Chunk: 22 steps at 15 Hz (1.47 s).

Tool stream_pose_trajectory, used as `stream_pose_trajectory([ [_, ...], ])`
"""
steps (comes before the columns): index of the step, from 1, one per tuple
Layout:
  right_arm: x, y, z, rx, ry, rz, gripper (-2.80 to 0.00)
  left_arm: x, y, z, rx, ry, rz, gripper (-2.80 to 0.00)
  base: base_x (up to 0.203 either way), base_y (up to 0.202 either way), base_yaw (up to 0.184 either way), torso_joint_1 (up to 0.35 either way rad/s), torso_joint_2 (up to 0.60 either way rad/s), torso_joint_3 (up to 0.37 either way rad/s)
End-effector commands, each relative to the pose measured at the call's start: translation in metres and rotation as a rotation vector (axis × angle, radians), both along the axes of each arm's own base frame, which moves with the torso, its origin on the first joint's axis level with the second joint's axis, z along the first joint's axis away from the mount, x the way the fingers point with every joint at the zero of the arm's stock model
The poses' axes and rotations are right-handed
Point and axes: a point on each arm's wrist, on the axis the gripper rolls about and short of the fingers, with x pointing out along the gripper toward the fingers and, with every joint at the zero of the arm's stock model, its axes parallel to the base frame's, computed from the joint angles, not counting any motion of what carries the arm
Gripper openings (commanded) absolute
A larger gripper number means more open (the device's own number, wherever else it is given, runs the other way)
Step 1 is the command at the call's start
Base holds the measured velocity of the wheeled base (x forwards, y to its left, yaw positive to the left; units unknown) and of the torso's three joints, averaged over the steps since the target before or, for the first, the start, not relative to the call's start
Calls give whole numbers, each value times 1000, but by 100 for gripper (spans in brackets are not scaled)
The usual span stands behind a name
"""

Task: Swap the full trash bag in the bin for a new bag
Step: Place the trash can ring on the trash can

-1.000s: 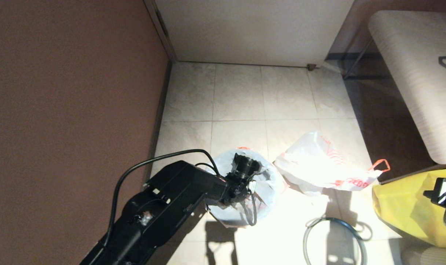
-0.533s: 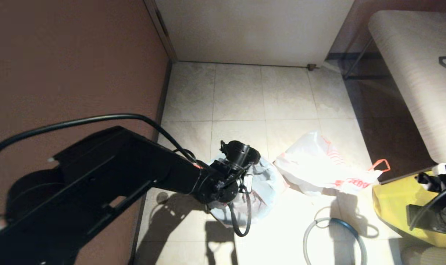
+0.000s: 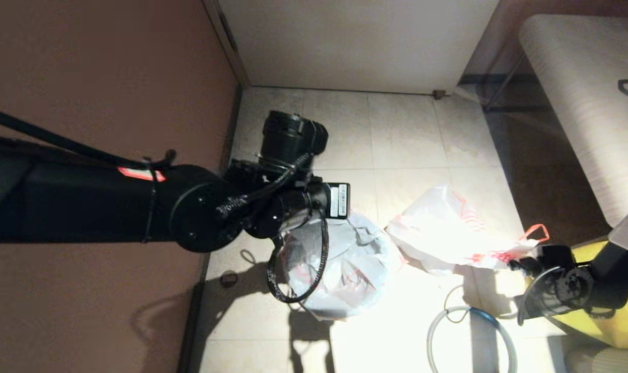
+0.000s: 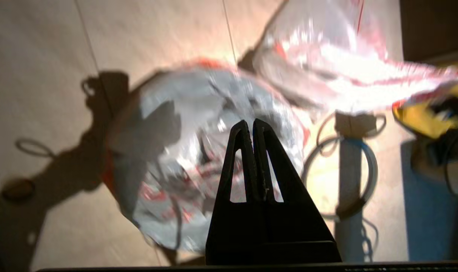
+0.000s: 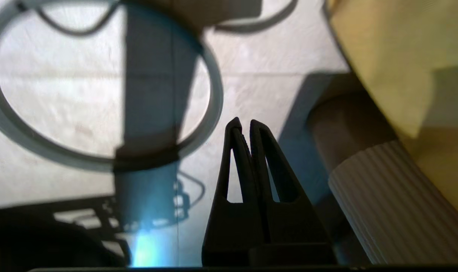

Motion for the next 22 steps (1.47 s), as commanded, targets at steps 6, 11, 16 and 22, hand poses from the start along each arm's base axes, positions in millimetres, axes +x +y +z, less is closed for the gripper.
stream_pose_trajectory([
  [6,35,30,-60,-8,200,227,-280,-27,3,41,-22,-112,-59,-280,0,0,0,0,0,0],
  [11,34,37,-99,-7,269,315,0,5,5,31,-14,-105,5,-280,0,0,0,0,0,0],
  [16,66,26,-125,-27,117,324,0,4,8,35,-30,-115,11,-280,0,0,0,0,0,0],
  [22,81,15,-134,6,50,343,0,3,6,36,-38,-123,7,-280,0,0,0,0,0,0],
])
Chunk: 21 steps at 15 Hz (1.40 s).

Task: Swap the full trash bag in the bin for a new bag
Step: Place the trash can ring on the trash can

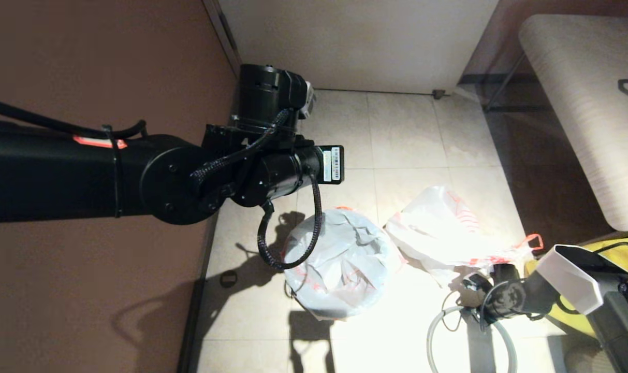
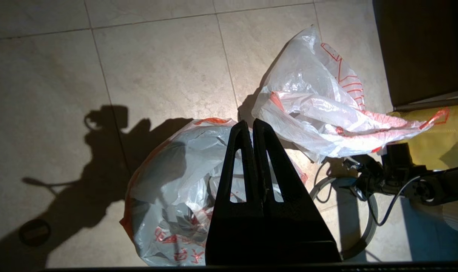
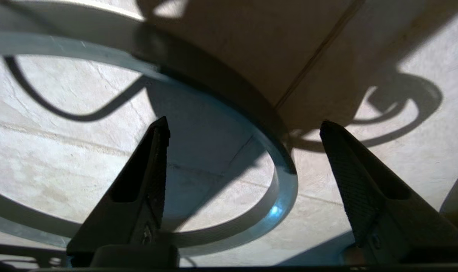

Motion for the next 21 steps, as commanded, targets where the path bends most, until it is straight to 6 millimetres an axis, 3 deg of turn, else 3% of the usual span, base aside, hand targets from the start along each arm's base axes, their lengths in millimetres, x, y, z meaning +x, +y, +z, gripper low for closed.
stream_pose_trajectory([
  [1,1,-1,-10,-2,1,0,0,-2,1,1,-9,-5,1,-280,0,0,0,0,0,0],
  [3,1,-6,-12,-3,-5,-12,0,-3,2,6,-40,-39,0,-280,0,0,0,0,0,0],
  [4,1,-7,-14,-4,-4,-17,-280,-4,3,8,-45,-47,0,-280,0,0,0,0,0,0],
  [9,0,-12,-19,-25,3,-46,-280,-10,10,15,-59,-62,3,-280,0,0,0,0,0,0],
  [12,-4,-12,3,-23,0,-55,-280,-13,12,20,-64,-73,2,-280,0,0,0,0,0,0],
  [15,-25,-12,55,-23,6,-77,-280,-24,17,29,-73,-87,-10,-280,0,0,0,0,0,0],
  [18,-54,-16,126,-43,-75,-138,-280,-41,17,38,-89,-96,-40,-280,0,0,0,0,0,0],
  [21,-78,-18,201,-55,-243,-288,-280,-68,28,60,-132,-149,-39,-280,0,0,0,0,0,0],
])
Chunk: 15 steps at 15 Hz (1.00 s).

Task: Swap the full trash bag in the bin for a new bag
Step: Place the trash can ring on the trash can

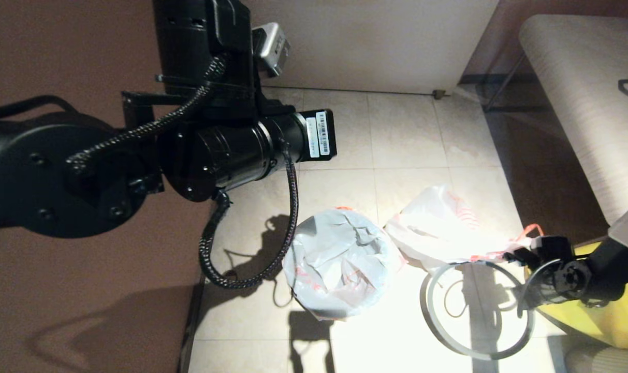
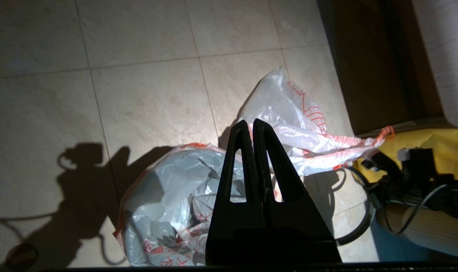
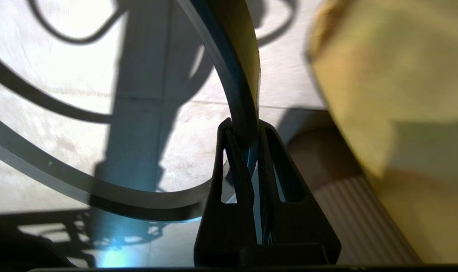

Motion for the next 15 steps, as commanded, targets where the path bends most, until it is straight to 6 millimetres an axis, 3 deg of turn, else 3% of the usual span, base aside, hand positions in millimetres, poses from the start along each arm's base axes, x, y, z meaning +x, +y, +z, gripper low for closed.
stream_pose_trajectory([
  [1,-16,1,72,-14,-168,-48,-280,-20,16,22,-49,-47,-5,-280,0,0,0,0,0,0],
  [7,-81,4,200,-43,-462,-155,-280,-38,31,36,-81,-80,-13,-280,0,0,0,0,0,0],
  [10,-120,18,235,36,-452,-145,-280,-44,37,42,-96,-95,-15,-280,0,0,0,0,0,0],
  [11,-125,25,241,112,-440,-126,-280,-45,38,43,-98,-97,-14,-280,0,0,0,0,0,0],
  [15,-109,75,273,376,-454,-79,-280,-48,42,46,-106,-105,-13,-280,0,0,0,0,0,0],
])
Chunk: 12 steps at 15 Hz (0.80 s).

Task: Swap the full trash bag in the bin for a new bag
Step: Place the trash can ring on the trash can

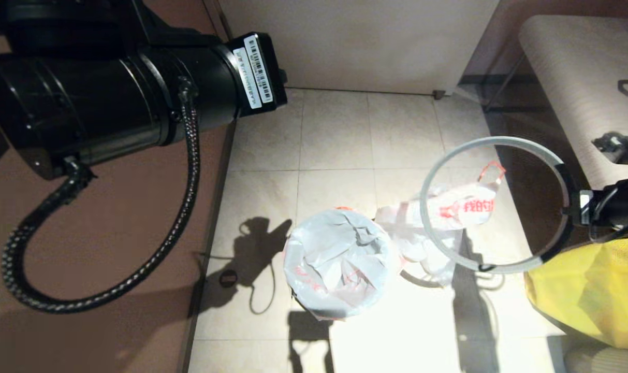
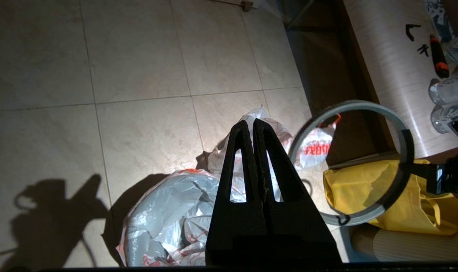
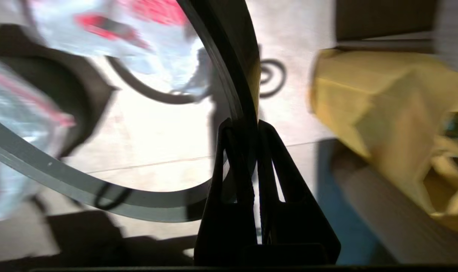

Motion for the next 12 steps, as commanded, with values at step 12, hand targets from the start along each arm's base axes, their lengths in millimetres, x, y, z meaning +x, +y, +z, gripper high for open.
stream_pose_trajectory([
  [12,94,205,-64,92,519,301,-280,-2,11,8,-23,-21,28,-280,0,0,0,0,0,0],
])
